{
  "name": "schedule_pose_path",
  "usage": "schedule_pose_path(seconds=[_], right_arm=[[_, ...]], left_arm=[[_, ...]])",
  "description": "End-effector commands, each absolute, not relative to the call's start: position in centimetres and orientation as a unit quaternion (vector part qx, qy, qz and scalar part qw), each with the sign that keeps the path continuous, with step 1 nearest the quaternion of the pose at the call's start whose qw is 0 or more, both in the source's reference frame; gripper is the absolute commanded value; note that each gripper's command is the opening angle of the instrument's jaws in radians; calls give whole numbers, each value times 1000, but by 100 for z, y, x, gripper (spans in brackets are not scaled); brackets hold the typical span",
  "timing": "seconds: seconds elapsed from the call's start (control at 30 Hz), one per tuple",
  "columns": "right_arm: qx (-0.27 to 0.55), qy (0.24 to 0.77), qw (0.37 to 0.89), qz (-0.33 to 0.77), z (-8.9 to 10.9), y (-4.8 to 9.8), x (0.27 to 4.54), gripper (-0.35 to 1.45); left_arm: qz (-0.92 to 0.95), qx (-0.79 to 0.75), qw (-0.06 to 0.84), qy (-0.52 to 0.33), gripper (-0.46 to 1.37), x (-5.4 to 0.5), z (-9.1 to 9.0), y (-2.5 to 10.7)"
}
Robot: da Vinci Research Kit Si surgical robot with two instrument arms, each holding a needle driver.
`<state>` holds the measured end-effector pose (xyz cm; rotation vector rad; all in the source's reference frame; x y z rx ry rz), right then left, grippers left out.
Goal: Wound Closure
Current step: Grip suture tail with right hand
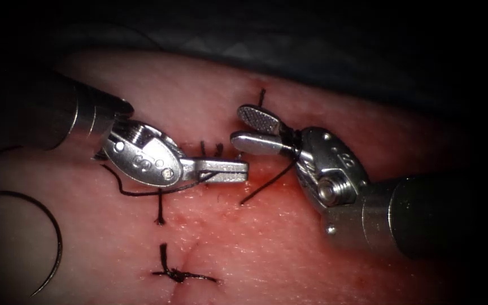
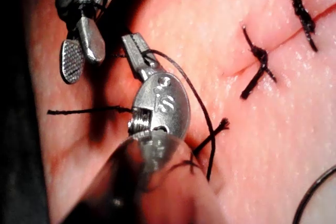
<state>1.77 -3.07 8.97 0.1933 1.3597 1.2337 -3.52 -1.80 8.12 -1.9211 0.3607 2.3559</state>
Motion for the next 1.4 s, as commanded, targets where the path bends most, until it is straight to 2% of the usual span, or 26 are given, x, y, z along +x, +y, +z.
schedule_pose_path(seconds=[0.03, 0.2, 0.3, 0.37, 0.5, 0.53, 0.67, 0.93, 1.4], right_arm=[[79, 573, 609, 543, 899, -308, 177, 52], [52, 525, 630, 570, 906, -314, 178, 59], [33, 496, 640, 586, 908, -317, 180, 78], [29, 481, 646, 592, 909, -319, 182, 82], [18, 457, 658, 598, 909, -320, 184, 109], [17, 452, 659, 601, 909, -320, 183, 111], [5, 441, 661, 607, 910, -322, 182, 112], [-13, 408, 667, 623, 922, -318, 175, 102], [-19, 400, 665, 631, 950, -295, 173, 100]], left_arm=[[770, -626, 36, 121, -35, -352, 814, -183], [770, -626, 37, 118, -35, -348, 817, -190], [770, -626, 38, 118, -35, -348, 816, -188], [770, -625, 40, 118, -35, -350, 816, -185], [771, -624, 45, 117, -35, -356, 816, -179], [771, -624, 46, 118, -35, -359, 816, -177], [770, -626, 49, 116, -35, -368, 819, -170], [768, -628, 55, 110, -35, -374, 825, -160], [766, -631, 67, 102, -35, -376, 839, -130]])
